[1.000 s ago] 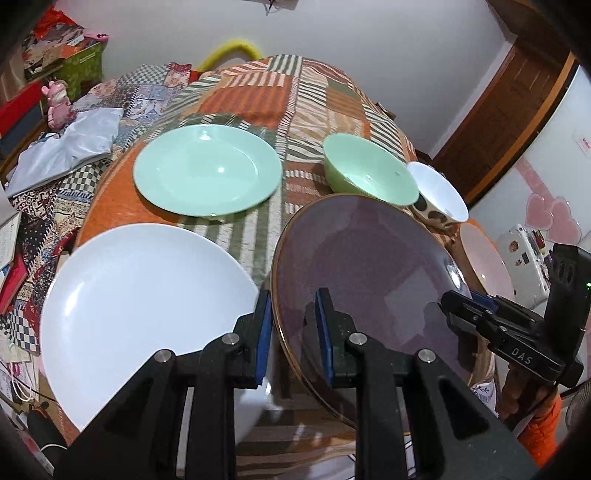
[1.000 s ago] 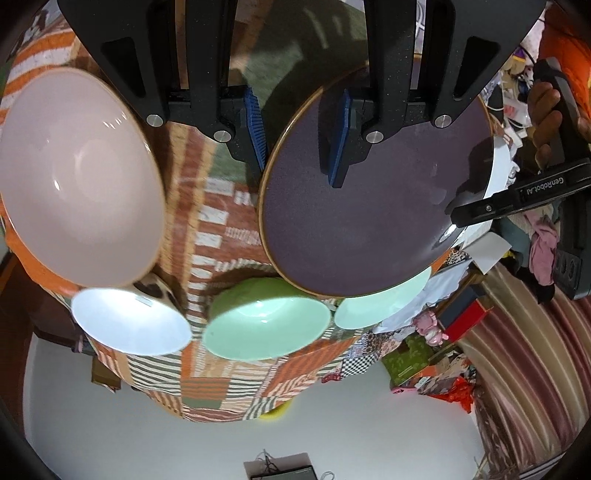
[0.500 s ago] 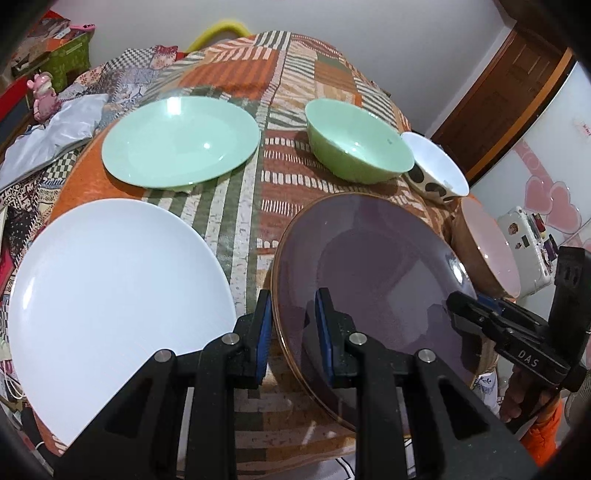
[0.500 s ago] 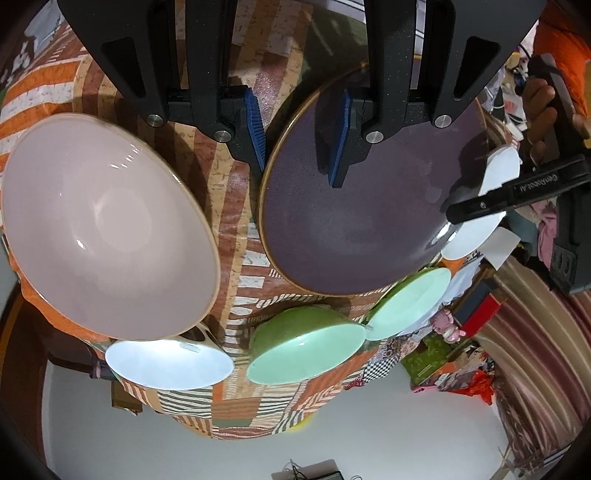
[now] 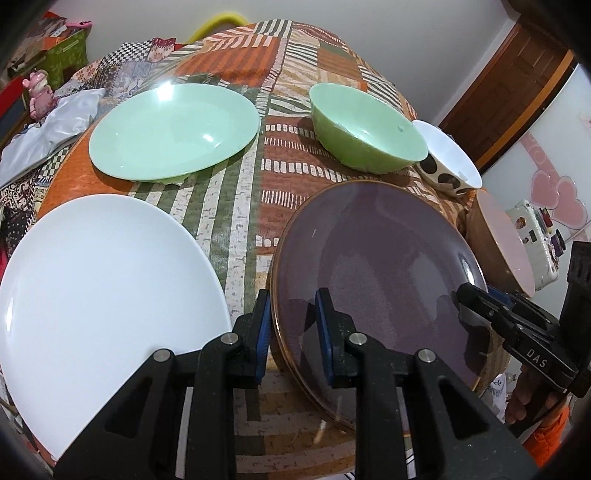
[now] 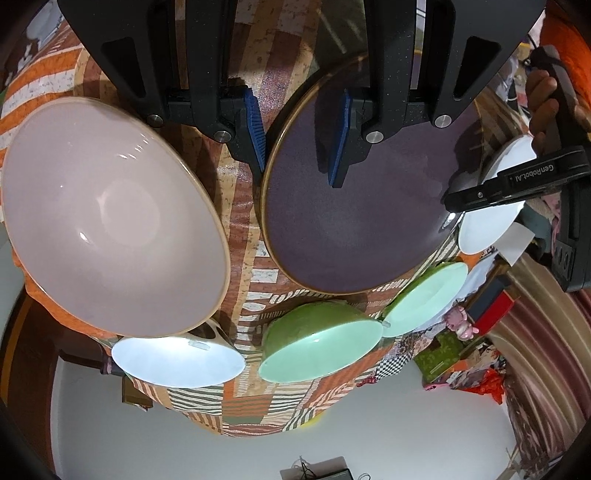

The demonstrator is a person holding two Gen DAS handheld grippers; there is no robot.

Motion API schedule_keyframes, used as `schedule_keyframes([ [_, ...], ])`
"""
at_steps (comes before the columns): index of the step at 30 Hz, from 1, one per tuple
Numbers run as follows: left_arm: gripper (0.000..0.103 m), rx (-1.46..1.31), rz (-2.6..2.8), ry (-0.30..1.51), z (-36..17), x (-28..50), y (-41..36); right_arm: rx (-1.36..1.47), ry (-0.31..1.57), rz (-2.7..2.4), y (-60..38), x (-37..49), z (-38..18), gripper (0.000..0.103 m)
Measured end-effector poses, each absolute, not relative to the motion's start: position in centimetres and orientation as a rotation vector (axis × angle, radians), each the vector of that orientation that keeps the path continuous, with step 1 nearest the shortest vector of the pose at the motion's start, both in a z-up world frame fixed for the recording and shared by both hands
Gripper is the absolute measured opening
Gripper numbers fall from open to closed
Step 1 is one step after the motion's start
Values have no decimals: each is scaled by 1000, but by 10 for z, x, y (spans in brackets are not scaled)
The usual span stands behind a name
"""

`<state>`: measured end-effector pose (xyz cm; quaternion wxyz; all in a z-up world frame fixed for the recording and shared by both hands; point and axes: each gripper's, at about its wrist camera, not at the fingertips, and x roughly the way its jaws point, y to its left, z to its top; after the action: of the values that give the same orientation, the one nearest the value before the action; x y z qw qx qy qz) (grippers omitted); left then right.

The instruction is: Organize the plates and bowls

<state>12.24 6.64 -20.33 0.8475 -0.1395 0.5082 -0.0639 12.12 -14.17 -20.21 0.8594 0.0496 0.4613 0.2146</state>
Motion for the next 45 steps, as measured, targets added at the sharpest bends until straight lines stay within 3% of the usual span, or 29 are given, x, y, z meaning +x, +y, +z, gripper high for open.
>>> schedule_keyframes([
  [20,23,-322,-65,1001,-176,93,85,77,890,472,-145,106,-168,30],
  [25,40,-291,-23,927,-152,77,95,53,855,521,-129,105,-155,30],
  [31,49,-218,57,841,-127,57,112,31,826,596,-100,108,-144,36],
  [45,54,-170,240,870,-130,31,189,-37,833,750,-30,109,-147,46],
])
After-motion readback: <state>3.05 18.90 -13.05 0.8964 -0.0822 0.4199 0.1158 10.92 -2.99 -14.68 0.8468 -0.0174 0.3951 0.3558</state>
